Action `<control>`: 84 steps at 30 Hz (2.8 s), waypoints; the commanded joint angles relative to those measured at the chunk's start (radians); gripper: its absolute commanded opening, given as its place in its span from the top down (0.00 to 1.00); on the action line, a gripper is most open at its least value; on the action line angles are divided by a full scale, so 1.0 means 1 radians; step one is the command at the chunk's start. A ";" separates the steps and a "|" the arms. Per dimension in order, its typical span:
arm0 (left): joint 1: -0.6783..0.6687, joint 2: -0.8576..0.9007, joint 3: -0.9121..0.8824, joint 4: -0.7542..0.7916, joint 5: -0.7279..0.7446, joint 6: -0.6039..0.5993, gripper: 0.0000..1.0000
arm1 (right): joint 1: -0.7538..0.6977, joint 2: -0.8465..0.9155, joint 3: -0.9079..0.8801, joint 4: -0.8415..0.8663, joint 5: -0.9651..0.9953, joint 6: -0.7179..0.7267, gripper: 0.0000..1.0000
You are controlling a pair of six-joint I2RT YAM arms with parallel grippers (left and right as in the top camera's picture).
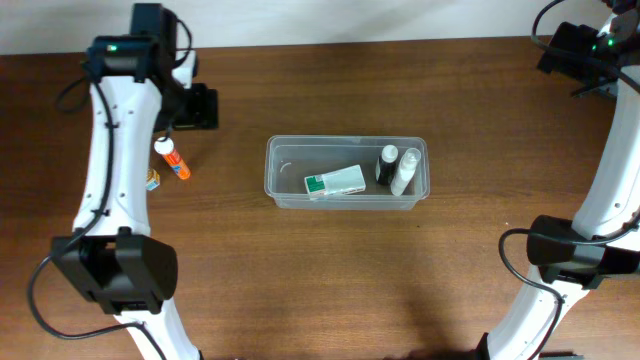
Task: Pack container
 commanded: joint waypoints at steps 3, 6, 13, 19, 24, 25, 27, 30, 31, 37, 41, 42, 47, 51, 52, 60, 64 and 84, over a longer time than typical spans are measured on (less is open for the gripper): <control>0.098 -0.008 -0.039 0.019 0.119 -0.014 0.15 | -0.004 -0.011 0.008 -0.006 0.009 0.005 0.02; 0.161 -0.008 -0.087 0.043 0.204 -0.014 0.15 | -0.004 -0.011 0.008 -0.006 0.009 0.005 0.02; 0.281 -0.008 -0.210 0.138 0.337 -0.002 0.14 | -0.004 -0.011 0.008 -0.006 0.009 0.005 0.02; 0.342 -0.008 -0.302 0.247 0.458 -0.033 0.14 | -0.004 -0.011 0.008 -0.006 0.009 0.005 0.02; 0.418 -0.008 -0.412 0.379 0.561 -0.216 0.13 | -0.004 -0.011 0.008 -0.006 0.009 0.005 0.02; 0.436 -0.008 -0.436 0.406 0.594 -0.241 0.13 | -0.004 -0.011 0.008 -0.006 0.009 0.005 0.02; 0.467 -0.008 -0.480 0.455 0.653 -0.288 0.13 | -0.004 -0.011 0.008 -0.006 0.009 0.005 0.02; 0.531 -0.008 -0.570 0.559 0.761 -0.404 0.07 | -0.004 -0.011 0.008 -0.006 0.009 0.005 0.02; 0.541 -0.007 -0.587 0.576 0.780 -0.428 0.05 | -0.004 -0.011 0.008 -0.006 0.009 0.005 0.02; 0.554 -0.005 -0.655 0.678 0.876 -0.375 0.03 | -0.004 -0.011 0.008 -0.006 0.009 0.005 0.02; 0.544 -0.005 -0.655 0.695 0.877 -0.120 0.03 | -0.004 -0.011 0.008 -0.006 0.009 0.005 0.02; 0.541 -0.005 -0.655 0.686 0.877 -0.043 0.03 | -0.004 -0.011 0.008 -0.006 0.009 0.005 0.02; 0.509 -0.005 -0.655 0.612 0.827 0.274 0.02 | -0.004 -0.011 0.008 -0.006 0.009 0.005 0.02; 0.461 -0.005 -0.655 0.600 0.645 0.363 0.02 | -0.004 -0.011 0.008 -0.006 0.009 0.005 0.02; 0.449 -0.005 -0.655 0.604 0.615 0.368 0.02 | -0.004 -0.011 0.008 -0.006 0.009 0.005 0.02; 0.366 -0.005 -0.655 0.658 0.504 0.397 0.02 | -0.004 -0.011 0.008 -0.006 0.009 0.005 0.02; 0.341 -0.005 -0.655 0.661 0.481 0.397 0.02 | -0.004 -0.011 0.008 -0.006 0.009 0.005 0.02; 0.246 -0.003 -0.642 0.803 0.079 -0.268 0.02 | -0.004 -0.011 0.008 -0.006 0.009 0.005 0.02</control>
